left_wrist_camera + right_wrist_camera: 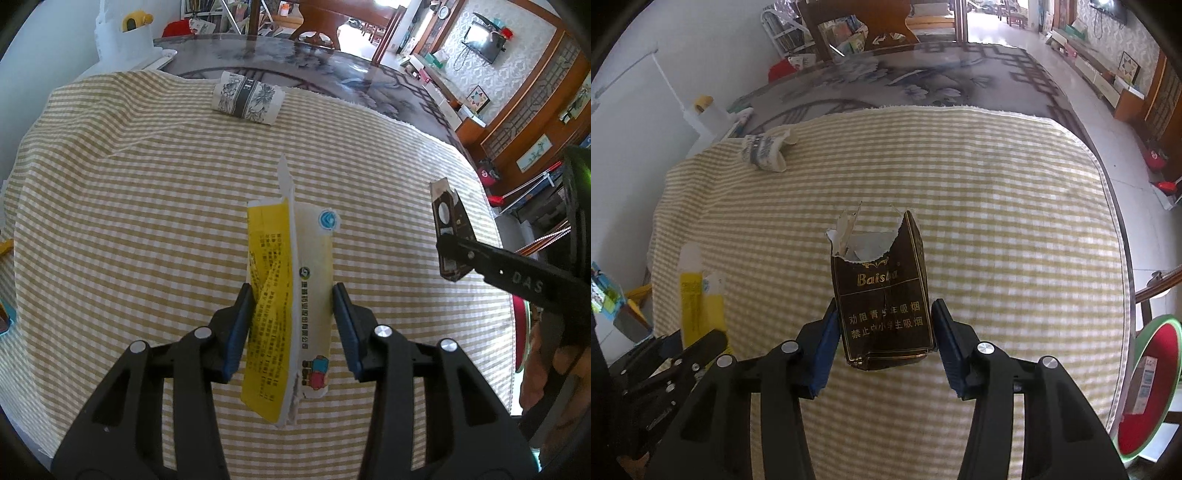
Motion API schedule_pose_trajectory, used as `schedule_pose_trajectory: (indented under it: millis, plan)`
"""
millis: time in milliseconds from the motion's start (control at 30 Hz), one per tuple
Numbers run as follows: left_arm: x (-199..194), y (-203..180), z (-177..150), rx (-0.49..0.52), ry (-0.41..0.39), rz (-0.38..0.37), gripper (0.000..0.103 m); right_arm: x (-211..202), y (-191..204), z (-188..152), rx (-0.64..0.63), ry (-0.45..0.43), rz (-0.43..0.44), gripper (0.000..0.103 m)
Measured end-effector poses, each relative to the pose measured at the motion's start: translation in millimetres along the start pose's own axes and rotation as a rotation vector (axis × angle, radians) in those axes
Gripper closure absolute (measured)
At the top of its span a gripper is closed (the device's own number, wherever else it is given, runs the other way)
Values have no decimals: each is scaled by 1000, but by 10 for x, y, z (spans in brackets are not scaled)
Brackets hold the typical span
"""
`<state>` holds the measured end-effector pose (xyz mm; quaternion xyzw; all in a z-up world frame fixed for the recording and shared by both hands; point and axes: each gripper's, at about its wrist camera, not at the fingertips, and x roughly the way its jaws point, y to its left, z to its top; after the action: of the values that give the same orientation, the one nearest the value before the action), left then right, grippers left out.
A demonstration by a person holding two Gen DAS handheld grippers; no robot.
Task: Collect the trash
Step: 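Lift the Baisha pack and yellow carton and carry them over the red bin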
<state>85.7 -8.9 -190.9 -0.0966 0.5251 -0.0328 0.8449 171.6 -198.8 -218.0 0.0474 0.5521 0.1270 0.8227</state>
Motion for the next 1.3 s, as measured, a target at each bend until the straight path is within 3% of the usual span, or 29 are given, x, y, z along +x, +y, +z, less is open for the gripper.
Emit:
schedule_pose_trajectory:
  millis: [600, 1300]
  plan:
    - [-153, -321, -61, 52, -24, -35, 61, -653, -115, -442, 84, -106, 34, 55]
    - [-55, -791, -34, 139, 4, -80, 61, -910, -714, -743, 264, -141, -2, 54]
